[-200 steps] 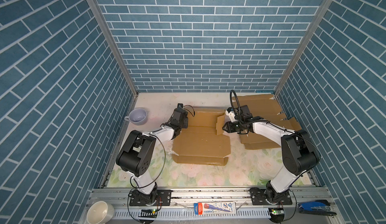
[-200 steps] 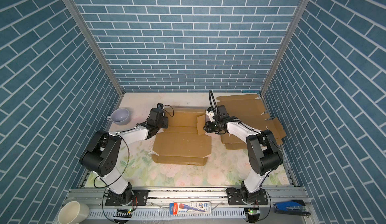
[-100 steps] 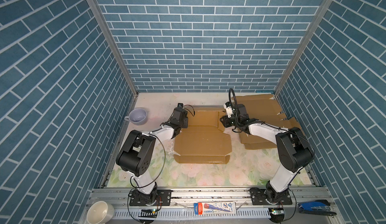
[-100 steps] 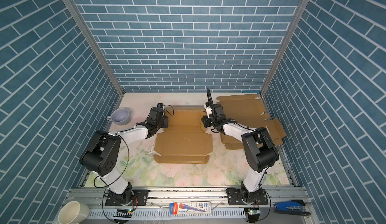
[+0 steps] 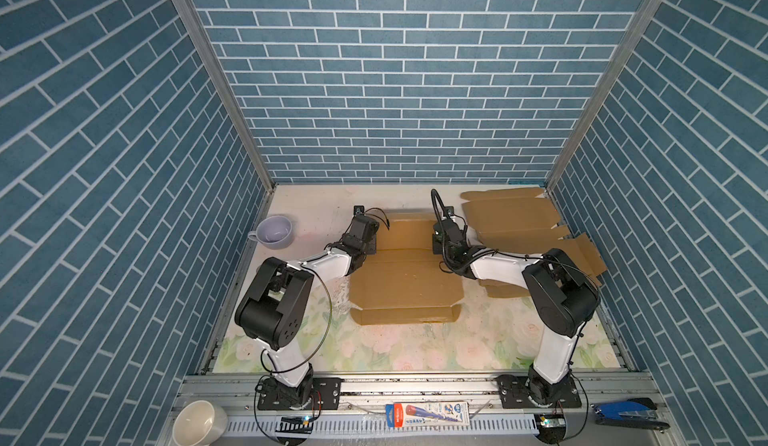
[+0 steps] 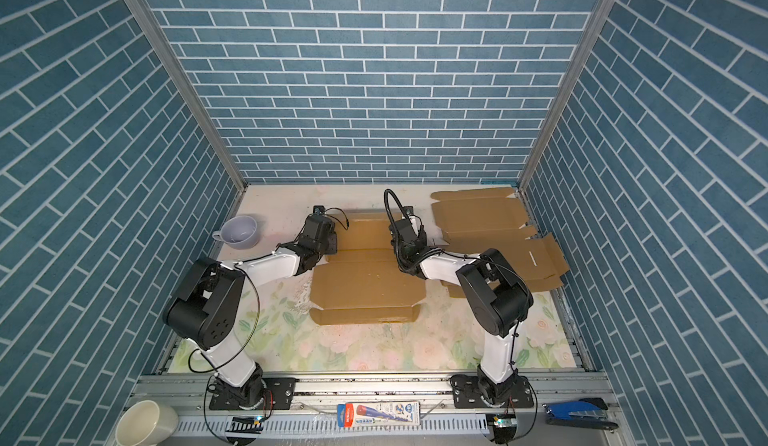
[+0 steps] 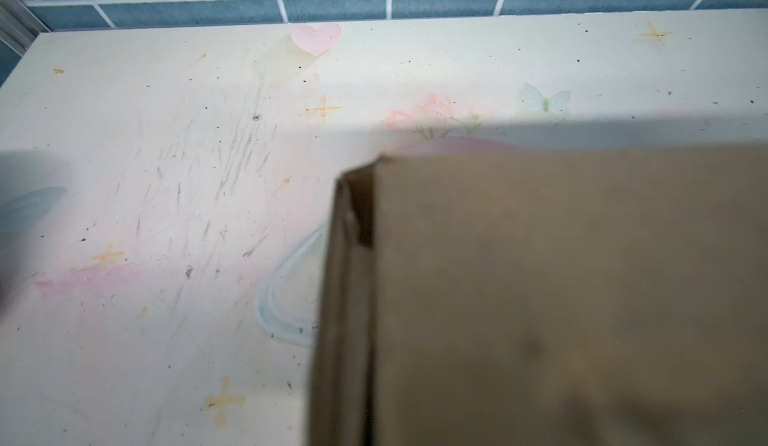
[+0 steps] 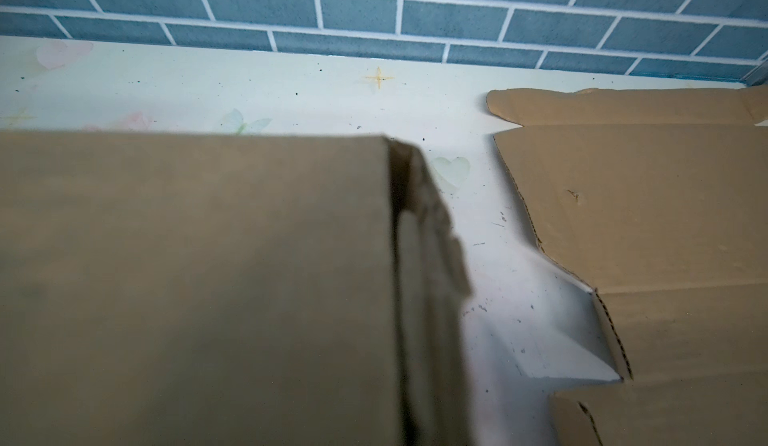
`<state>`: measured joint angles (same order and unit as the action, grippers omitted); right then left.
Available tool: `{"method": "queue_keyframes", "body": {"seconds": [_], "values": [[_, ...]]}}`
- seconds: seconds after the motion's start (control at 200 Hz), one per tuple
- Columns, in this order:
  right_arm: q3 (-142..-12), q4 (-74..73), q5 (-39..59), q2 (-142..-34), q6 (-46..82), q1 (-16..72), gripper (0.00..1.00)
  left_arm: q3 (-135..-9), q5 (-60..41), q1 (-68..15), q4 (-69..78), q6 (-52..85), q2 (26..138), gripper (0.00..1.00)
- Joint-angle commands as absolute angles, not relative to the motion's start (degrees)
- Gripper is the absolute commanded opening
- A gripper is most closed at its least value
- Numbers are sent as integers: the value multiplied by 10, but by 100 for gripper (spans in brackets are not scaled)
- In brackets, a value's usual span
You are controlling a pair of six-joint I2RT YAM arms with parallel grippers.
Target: Fold the paper box
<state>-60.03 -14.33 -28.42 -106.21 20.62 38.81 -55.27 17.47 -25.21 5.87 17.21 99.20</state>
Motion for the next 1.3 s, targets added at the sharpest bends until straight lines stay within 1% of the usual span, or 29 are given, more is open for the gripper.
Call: {"method": "queue_keyframes", "body": {"seconds": [0.0,0.035,0.08,0.12,0.205,0.46,0.535,0.61,0.69,0.77,0.935,1.09,1.125,1.17,1.235,1.295], "values": [[-584,-120,-282,-1075,214,387,22,-546,200,-256,16,187,1017,0],[-587,-119,-281,-1078,213,387,25,-549,198,-256,15,191,1022,0],[-592,-115,-286,-1084,215,387,24,-556,199,-257,8,199,1029,0],[-597,-114,-291,-1089,217,387,17,-560,200,-258,7,203,1036,0],[-609,-102,-304,-1097,224,387,0,-562,210,-263,4,211,1043,0],[-611,-90,-300,-1089,232,387,0,-550,219,-265,16,217,1039,0],[-614,-84,-297,-1084,239,387,9,-544,213,-265,23,218,1035,0],[-615,-84,-296,-1078,247,387,10,-543,212,-266,23,215,1034,0],[-618,-80,-297,-1081,260,387,7,-544,219,-266,19,217,1036,0],[-617,-77,-298,-1086,278,387,0,-544,225,-267,16,224,1036,0],[-611,-69,-306,-1093,312,387,0,-552,237,-277,7,235,1046,0],[-604,-88,-272,-1081,306,387,0,-552,224,-279,10,234,1043,0],[-605,-88,-270,-1076,303,387,5,-552,221,-279,11,232,1042,0],[-607,-90,-271,-1073,299,386,8,-553,218,-279,11,230,1043,0],[-611,-89,-267,-1072,298,383,6,-552,219,-279,11,231,1044,0],[-615,-90,-262,-1076,298,380,0,-550,220,-279,13,233,1045,0]]}}
